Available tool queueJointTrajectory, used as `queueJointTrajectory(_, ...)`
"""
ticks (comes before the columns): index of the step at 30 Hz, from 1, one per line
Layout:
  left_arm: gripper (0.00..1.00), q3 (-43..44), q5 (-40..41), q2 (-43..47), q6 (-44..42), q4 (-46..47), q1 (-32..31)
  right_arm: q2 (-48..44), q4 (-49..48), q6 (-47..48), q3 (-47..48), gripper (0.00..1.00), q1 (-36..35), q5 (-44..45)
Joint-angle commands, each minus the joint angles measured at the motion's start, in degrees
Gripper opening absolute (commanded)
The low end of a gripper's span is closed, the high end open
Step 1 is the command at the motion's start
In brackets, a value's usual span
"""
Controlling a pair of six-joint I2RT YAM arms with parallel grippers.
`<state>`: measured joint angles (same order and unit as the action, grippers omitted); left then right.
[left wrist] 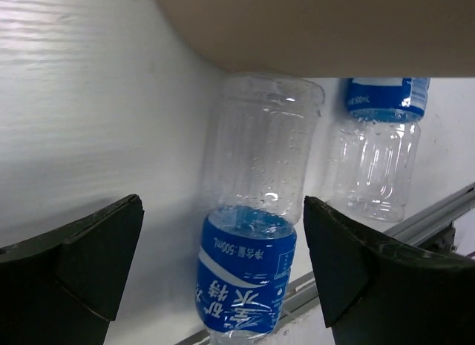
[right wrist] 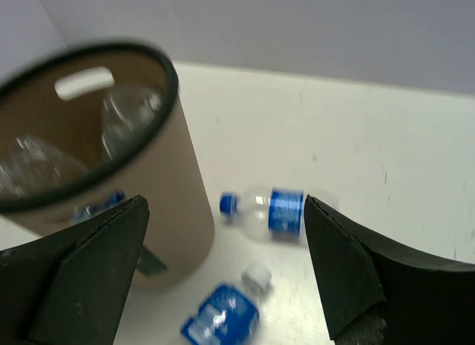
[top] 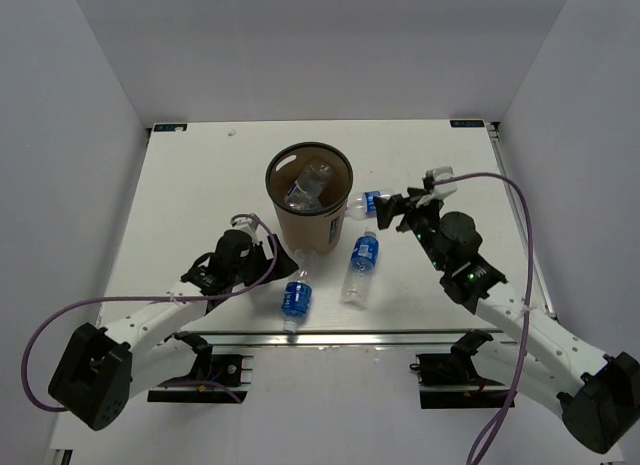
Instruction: Put the plastic bottles in the bin
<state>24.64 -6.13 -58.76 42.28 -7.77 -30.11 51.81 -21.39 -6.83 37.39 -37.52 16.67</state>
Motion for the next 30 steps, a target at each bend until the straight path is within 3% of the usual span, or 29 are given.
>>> queueJointTrajectory(1, 0.97, 0.93, -3.45, -2.40, -2.03, 7.32, -3.01, -5.31, 1.70, -5.21, -3.80, 0.89, 0.78, -0.76)
queueJointTrajectory(8, 0.94, 5.75, 5.77, -9.52, -4.66, 5.05, -10.05, -9.45, 3.63, -4.33, -6.71, 0.89, 1.04, 3.28)
queueJointTrajectory(15, 0.77, 10.51, 15.61, -15.15, -4.31, 1.00, -15.94, -13.05, 3.90, -4.77, -9.52, 0.89, 1.22, 8.11)
queueJointTrajectory(16, 0.72, 11.12, 16.58, -15.68, -4.05, 0.31, -16.73, -13.40, 3.98, -4.68, -9.70, 0.89, 1.39, 8.64)
queueJointTrajectory(17, 0.58, 11.65, 17.37, -16.73, -4.05, -0.05, -17.09, -13.75, 4.16, -4.60, -9.87, 0.89, 1.39, 9.60)
queueJointTrajectory(20, 0.42, 14.02, 19.05, -17.53, -4.22, -3.03, -17.79, -14.72, 5.12, -4.68, -9.88, 0.89, 1.66, 11.10)
queueJointTrajectory(23, 0.35, 15.61, 21.85, -14.65, -3.61, -7.60, -18.14, -16.21, 5.57, -4.68, -10.14, 0.89, 1.75, 11.90)
queueJointTrajectory(30, 0.33, 17.27, 32.56, 0.63, 0.86, -21.20, -18.23, -17.89, 5.65, -4.77, -10.58, 0.89, 2.10, 12.51)
